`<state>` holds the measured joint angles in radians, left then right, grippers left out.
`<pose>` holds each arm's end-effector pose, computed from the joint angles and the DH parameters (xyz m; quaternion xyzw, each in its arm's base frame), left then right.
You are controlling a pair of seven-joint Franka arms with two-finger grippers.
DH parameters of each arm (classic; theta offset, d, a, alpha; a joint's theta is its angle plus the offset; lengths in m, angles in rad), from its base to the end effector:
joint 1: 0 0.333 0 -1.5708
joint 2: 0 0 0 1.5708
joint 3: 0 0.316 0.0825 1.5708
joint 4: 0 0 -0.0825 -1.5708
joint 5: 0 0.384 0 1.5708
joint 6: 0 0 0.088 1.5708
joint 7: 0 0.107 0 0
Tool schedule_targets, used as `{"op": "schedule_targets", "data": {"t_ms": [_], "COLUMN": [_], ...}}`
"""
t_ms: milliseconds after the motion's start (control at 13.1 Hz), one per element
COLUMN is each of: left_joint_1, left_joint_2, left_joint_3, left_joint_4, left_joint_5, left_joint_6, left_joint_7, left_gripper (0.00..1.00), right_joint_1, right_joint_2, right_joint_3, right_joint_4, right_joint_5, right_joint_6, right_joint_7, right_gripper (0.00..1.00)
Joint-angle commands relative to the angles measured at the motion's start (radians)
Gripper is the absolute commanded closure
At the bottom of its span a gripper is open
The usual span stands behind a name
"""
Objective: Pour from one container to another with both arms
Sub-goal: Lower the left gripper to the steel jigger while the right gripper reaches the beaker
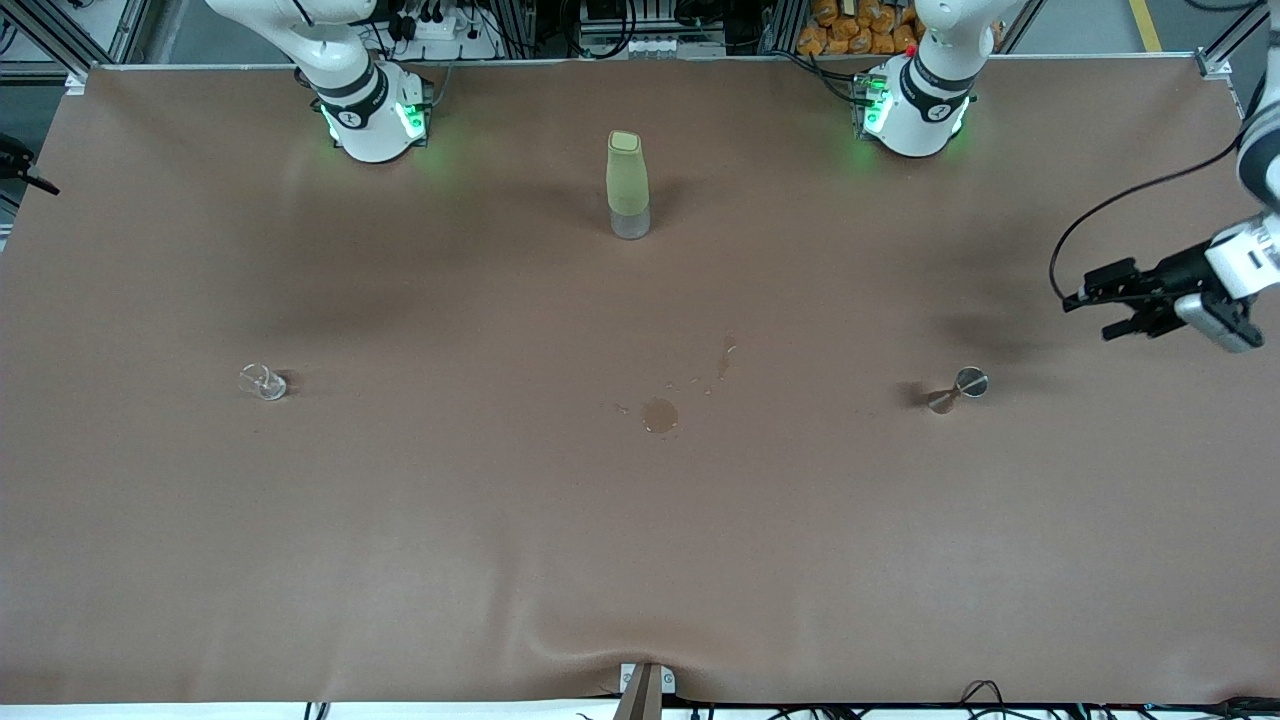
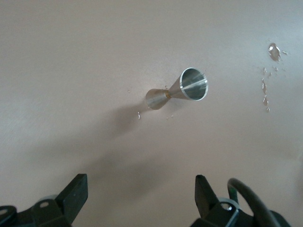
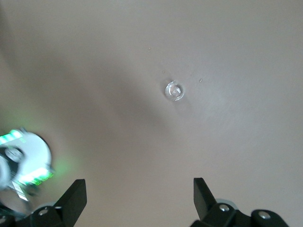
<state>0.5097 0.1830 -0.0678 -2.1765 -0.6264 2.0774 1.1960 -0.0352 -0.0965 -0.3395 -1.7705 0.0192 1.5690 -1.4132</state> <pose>0.4913 0.1996 0.2946 0.9426 -0.1737 0.0919 0.2701 0.4819 -0.1950 0.5795 -0.8660 -0.4963 0.0147 0.0591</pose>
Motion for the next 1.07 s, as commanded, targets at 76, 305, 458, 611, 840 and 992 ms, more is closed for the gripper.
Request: {"op": "schedule_targets", "data": {"t_ms": [76, 305, 458, 611, 840, 992], "left_joint_1": [0.017, 0.018, 0.02, 0.01, 0.009, 0.01], "left_joint_2": [0.174, 0.352, 0.446, 0.458, 0.502, 0.516], "left_joint_3": [-0.026, -0.032, -0.032, -0.033, -0.043, -0.043], "left_joint_4": [0.128, 0.281, 0.351, 0.348, 0.353, 0.353], "left_joint_5": [-0.058, -0.084, -0.14, -0.159, -0.214, -0.23], "left_joint_6": [-0.026, -0.159, -0.235, -0.264, -0.284, -0.286], "left_joint_7": [0.346, 0.684, 0.805, 0.873, 1.034, 1.1], "left_gripper": [0.0, 0.0, 0.0, 0.0, 0.0, 0.0], "right_joint_1": [0.0, -0.063, -0.095, -0.155, -0.193, -0.196], "right_joint_2": [-0.034, 0.003, 0.041, 0.139, 0.3, 0.383], "right_joint_3": [-0.035, -0.036, -0.036, -0.038, -0.068, -0.09], "right_joint_4": [-0.093, -0.141, -0.161, -0.158, -0.152, -0.142], "right_joint_5": [-0.015, 0.051, 0.118, 0.256, 0.486, 0.595], "right_joint_6": [0.141, 0.224, 0.267, 0.279, 0.298, 0.293], "right_joint_7": [-0.321, -0.475, -0.583, -0.737, -1.002, -1.131], "right_gripper": [0.0, 0.0, 0.0, 0.0, 0.0, 0.0]}}
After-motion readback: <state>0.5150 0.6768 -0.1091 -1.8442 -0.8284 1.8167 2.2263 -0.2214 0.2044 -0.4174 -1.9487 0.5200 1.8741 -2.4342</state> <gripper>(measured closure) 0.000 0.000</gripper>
